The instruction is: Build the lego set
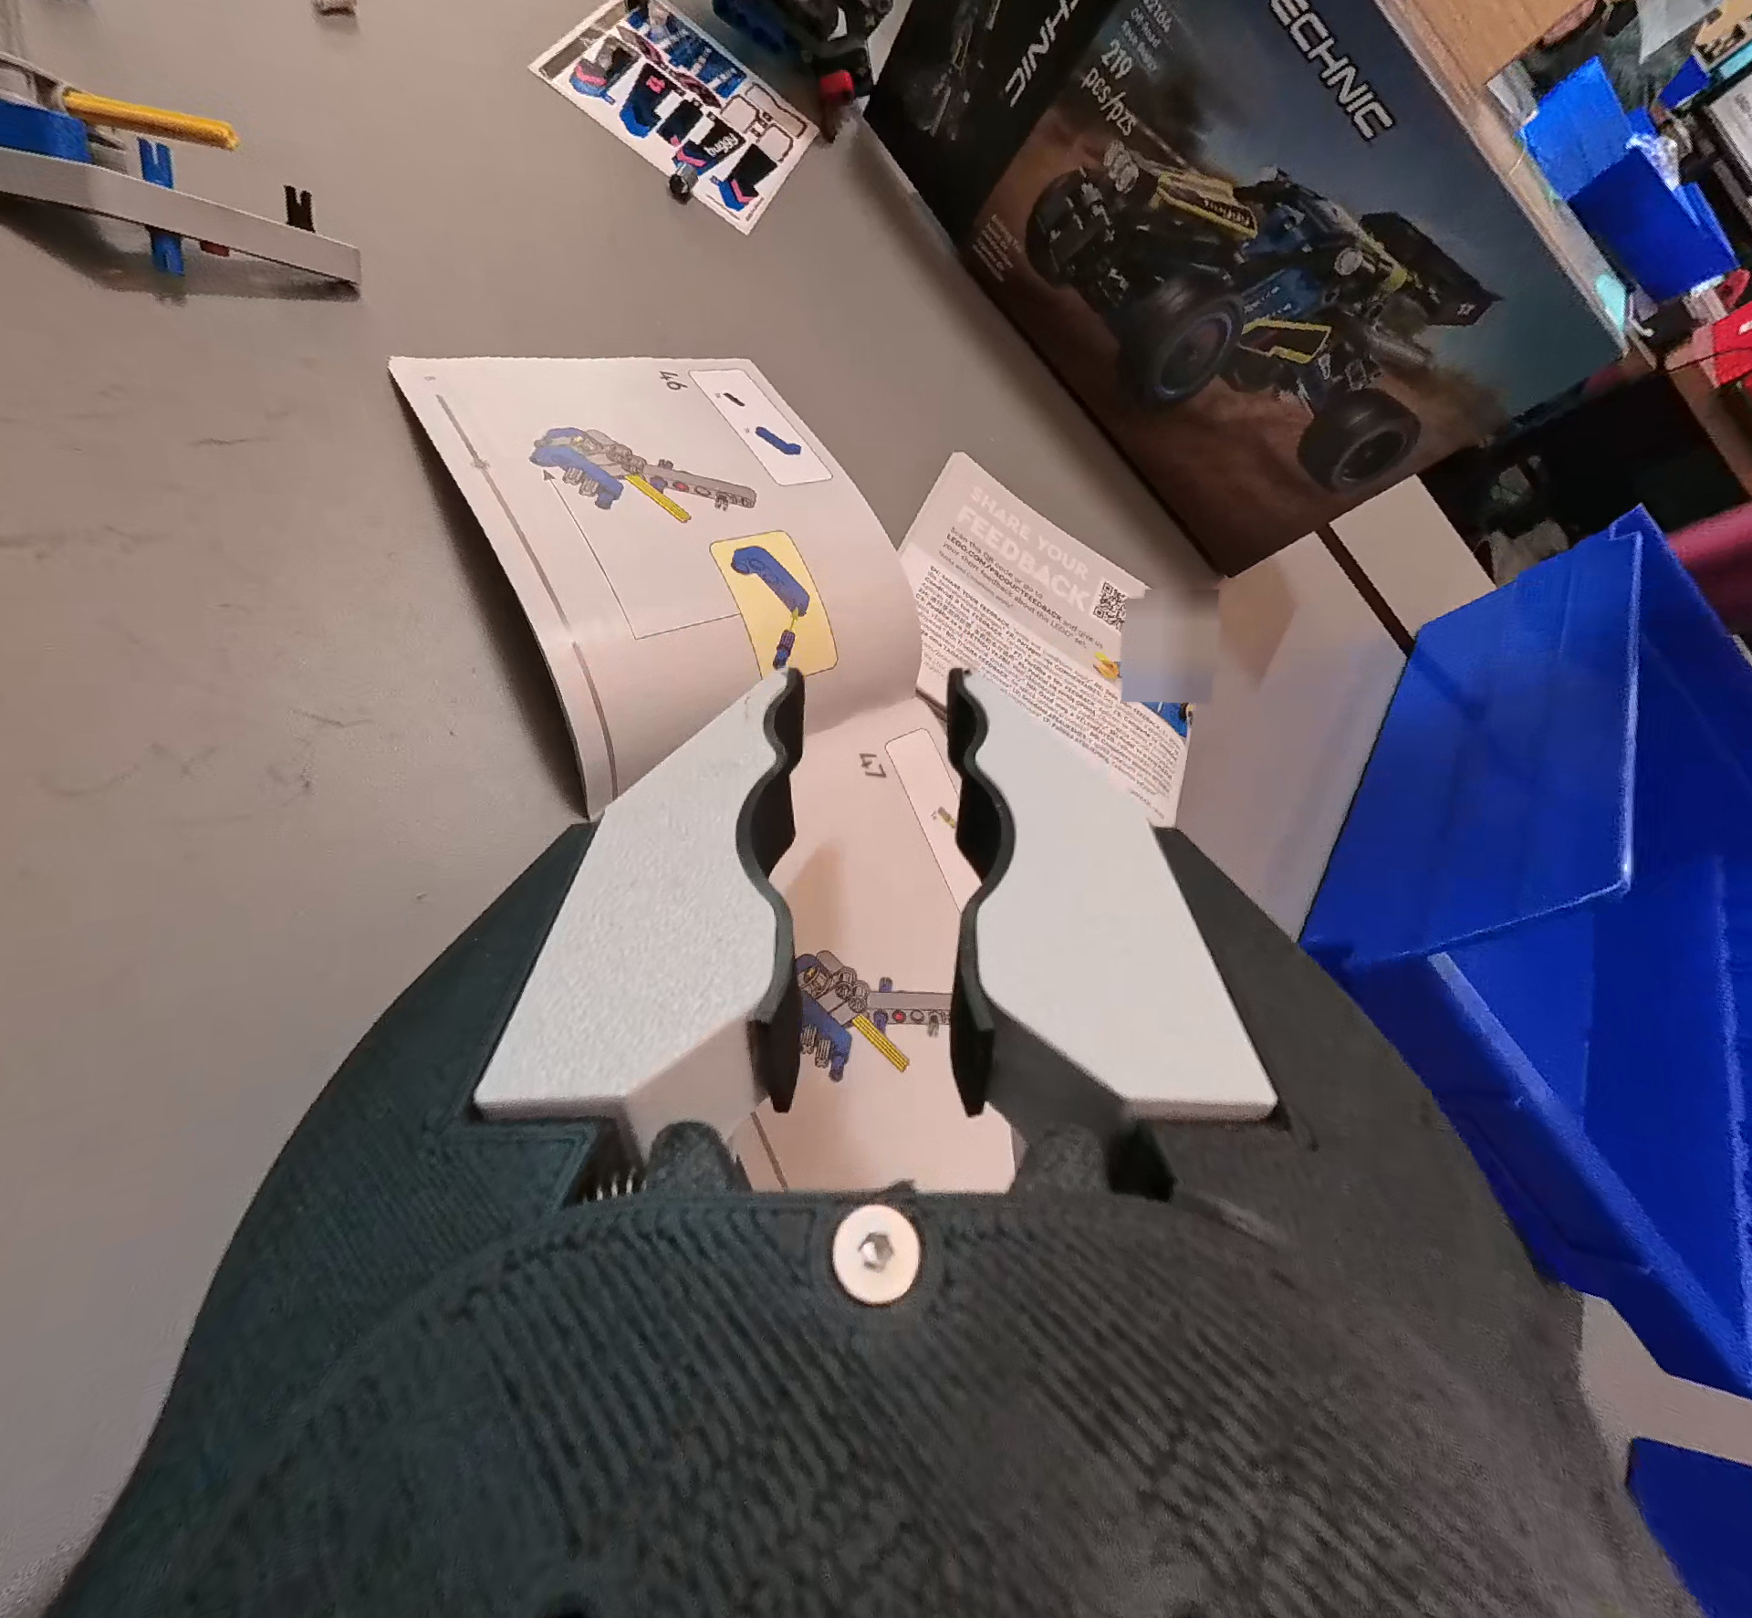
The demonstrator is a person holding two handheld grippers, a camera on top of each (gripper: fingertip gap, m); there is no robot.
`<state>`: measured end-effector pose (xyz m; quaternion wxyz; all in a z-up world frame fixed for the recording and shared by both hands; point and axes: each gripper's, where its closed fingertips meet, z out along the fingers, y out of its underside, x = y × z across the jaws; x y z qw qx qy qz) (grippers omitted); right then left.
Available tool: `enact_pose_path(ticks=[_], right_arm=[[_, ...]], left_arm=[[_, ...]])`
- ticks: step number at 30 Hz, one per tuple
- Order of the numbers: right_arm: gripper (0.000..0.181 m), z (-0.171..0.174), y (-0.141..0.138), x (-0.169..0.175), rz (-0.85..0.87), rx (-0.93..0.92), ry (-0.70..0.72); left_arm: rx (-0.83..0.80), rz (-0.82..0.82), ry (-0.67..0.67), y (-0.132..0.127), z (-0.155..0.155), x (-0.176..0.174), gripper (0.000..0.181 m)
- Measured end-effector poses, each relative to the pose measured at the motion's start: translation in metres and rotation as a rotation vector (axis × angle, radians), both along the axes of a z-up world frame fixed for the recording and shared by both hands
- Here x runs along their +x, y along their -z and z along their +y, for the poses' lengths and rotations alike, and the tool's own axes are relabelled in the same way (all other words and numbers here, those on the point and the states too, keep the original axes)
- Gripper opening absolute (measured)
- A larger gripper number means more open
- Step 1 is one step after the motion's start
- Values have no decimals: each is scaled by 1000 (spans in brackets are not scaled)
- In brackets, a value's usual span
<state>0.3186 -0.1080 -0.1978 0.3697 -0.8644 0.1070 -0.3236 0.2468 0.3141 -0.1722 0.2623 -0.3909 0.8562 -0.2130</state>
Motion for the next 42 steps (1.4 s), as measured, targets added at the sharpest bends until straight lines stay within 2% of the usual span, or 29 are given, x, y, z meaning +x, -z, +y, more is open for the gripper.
enact_pose_path(ticks=[2,4,7,9,12,15,17,22,26,28,31,33,35,37,40,42], right_arm=[[29,0,2,1,6,-2,1],[29,4,3,1,8,6,-8],[28,10,5,0,10,9,-22],[28,13,9,-2,13,-1,-31],[29,15,12,-5,11,-25,-46],[29,14,12,-6,11,-24,-51],[29,12,12,-5,10,-16,-46],[28,9,14,-1,18,-5,-39],[28,7,13,0,15,3,-37],[28,5,13,0,15,3,-34],[28,2,14,0,7,-6,-30],[28,2,14,0,7,-4,-29],[28,3,15,1,11,-1,-29],[28,4,16,2,10,-5,-32],[28,7,15,2,7,-9,-41],[28,7,14,1,4,-18,-44]], left_arm=[[-40,-35,134,-16,-47,-8,4],[-77,-20,292,-15,-103,-21,4],[-104,75,502,15,-181,-50,4],[-111,122,599,37,-220,-65,4],[-107,174,657,64,-252,-77,4],[-50,162,643,81,-261,-74,4],[-51,143,636,83,-266,-72,4],[-94,127,601,83,-271,-71,9],[-204,102,562,66,-261,-70,14],[-208,65,498,54,-236,-60,14],[-125,31,327,45,-169,-40,12],[-49,37,194,45,-116,-32,10],[-23,100,131,54,-82,-35,8],[-40,136,142,61,-72,-39,8],[-60,154,257,69,-80,-45,9],[-32,182,283,76,-78,-47,11]])
